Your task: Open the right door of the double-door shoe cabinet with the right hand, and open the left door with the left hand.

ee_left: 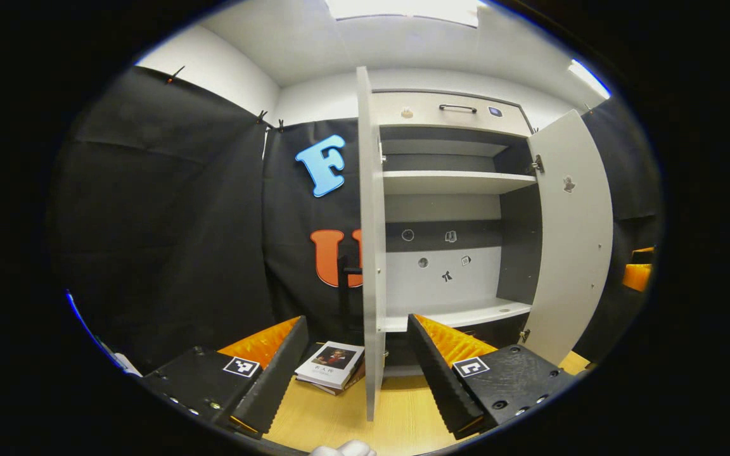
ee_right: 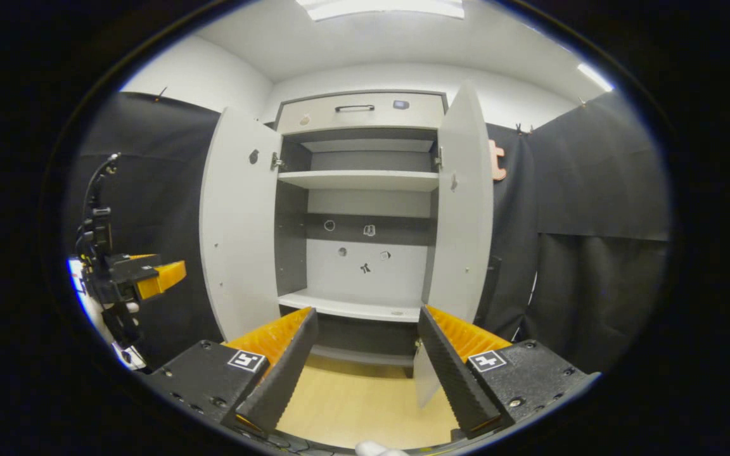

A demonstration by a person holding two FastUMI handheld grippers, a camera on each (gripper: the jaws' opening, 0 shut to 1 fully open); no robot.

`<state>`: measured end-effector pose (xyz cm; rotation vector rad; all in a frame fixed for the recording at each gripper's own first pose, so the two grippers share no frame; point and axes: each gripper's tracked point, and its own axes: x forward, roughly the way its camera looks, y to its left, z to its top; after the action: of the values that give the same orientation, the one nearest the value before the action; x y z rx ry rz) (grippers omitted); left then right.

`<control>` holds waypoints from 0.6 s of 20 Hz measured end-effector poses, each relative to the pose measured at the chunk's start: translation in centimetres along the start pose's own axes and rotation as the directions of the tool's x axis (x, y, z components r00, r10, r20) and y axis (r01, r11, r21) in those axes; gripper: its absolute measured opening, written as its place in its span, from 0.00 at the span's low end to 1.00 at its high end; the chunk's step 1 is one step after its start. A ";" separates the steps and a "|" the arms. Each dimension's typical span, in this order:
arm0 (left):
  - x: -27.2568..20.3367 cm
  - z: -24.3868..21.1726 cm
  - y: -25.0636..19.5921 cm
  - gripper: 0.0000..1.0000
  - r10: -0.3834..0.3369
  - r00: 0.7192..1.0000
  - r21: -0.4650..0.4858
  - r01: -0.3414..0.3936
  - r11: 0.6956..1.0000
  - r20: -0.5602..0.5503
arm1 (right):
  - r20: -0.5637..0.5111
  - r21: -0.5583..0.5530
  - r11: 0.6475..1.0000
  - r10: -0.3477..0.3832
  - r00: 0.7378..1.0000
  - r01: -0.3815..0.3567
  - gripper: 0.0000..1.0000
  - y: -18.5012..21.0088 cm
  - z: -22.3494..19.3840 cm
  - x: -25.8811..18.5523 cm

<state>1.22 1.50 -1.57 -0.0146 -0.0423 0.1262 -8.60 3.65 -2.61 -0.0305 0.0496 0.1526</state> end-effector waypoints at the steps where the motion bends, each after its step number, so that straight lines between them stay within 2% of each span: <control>1: -1.1 0.4 -1.0 0.94 -0.001 1.000 0.006 0.001 1.000 0.003 | 0.003 0.002 1.000 -0.003 1.000 0.003 1.00 -0.7 0.2 -0.4; 8: -6.2 1.7 -8.5 0.93 -0.057 0.998 0.012 0.057 0.998 -0.001 | 0.017 0.025 0.998 -0.051 0.999 0.050 1.00 -5.9 0.7 -3.8; 12: -7.6 2.6 -10.7 0.94 -0.072 0.997 0.024 0.072 0.997 0.015 | 0.020 0.030 0.996 -0.080 0.997 0.079 1.00 -8.1 0.8 -5.1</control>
<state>-5.12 -10.00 0.91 0.0114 -0.0570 0.0549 -12.40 -5.06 -1.36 -0.0018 0.0291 0.0724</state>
